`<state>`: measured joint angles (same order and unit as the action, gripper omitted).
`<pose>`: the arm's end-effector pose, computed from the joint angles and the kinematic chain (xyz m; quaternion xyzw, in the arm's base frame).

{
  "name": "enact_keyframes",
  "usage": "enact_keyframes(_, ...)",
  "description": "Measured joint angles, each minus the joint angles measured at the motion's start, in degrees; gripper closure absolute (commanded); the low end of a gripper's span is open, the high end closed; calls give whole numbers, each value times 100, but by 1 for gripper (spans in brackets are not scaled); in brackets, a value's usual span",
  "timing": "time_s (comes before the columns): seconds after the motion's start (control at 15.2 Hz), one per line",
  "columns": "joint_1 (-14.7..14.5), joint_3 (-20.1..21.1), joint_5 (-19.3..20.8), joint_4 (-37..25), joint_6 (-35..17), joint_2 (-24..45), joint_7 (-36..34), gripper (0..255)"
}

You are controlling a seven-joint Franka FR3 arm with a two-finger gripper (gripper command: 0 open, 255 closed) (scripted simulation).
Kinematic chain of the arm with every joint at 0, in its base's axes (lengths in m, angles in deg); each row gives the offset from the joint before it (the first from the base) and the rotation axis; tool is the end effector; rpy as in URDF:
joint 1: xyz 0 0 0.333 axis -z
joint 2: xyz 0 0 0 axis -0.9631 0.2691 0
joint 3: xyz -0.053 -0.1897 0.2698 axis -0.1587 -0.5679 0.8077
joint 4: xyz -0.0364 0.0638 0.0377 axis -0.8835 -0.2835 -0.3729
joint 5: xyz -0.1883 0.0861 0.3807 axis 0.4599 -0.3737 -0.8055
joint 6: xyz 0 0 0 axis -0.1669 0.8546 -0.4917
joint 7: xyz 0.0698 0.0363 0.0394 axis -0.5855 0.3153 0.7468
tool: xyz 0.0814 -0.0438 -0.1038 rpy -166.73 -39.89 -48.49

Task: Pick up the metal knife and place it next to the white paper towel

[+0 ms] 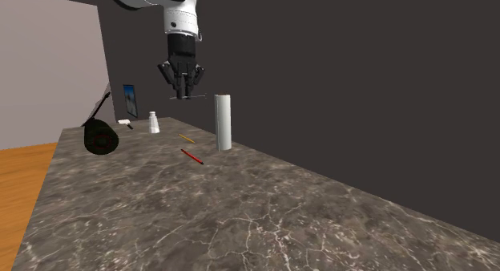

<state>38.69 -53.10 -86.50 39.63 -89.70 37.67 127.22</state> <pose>0.5622 0.2303 0.5274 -0.7326 -0.6803 0.0129 0.0162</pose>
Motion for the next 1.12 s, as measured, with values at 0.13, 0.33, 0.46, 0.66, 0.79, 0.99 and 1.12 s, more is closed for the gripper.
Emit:
enact_keyframes(0.13, -5, 4, 2, 183, -173, -10, -5, 255)
enact_keyframes(0.33, -6, 6, 1, 409, -397, -12, -1, 255)
enact_keyframes(0.46, -8, 8, -5, 528, -536, 8, 0, 255)
enact_keyframes(0.66, -5, 5, -9, 743, -763, 20, 15, 255)
enact_keyframes(0.79, -8, 8, -15, 888, -922, 36, 15, 255)
enact_keyframes(0.99, -5, 6, -26, 1058, -1128, 74, 28, 255)
enact_keyframes(1.12, -8, 10, -43, 1154, -1280, 132, 33, 255)
